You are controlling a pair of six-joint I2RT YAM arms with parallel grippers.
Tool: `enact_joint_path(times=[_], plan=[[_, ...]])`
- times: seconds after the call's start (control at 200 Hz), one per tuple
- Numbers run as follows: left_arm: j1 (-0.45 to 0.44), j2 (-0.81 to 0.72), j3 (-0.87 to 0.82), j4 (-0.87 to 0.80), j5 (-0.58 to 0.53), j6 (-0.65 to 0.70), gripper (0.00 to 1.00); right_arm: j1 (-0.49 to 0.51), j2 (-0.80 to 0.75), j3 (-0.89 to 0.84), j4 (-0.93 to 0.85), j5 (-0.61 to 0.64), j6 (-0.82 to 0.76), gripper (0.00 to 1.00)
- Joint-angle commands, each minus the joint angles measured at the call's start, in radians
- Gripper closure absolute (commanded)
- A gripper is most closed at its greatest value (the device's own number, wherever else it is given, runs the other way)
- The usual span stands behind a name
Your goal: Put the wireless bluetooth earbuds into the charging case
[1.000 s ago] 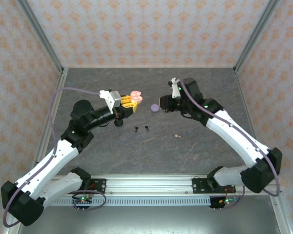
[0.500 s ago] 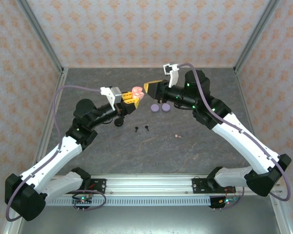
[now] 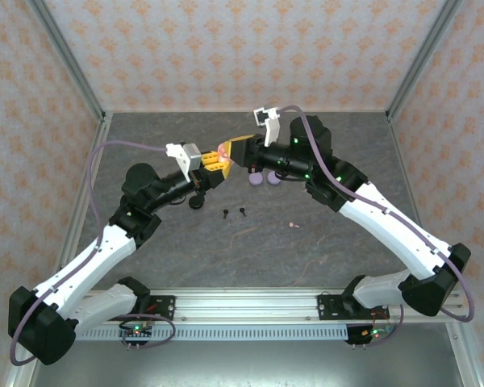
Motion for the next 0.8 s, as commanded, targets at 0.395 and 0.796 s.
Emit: enact_joint_path(times=[0.395, 0.796], plan=[[-0.012, -0.003, 0.019, 0.042, -0.010, -0.018, 1.00, 0.014, 0.005, -0.011, -0.014, 0.023, -0.031, 0.80], [-0.013, -0.006, 0.022, 0.027, -0.011, -0.017, 1.00, 0.014, 0.003, -0.030, -0.038, -0.006, -0.040, 0.78]])
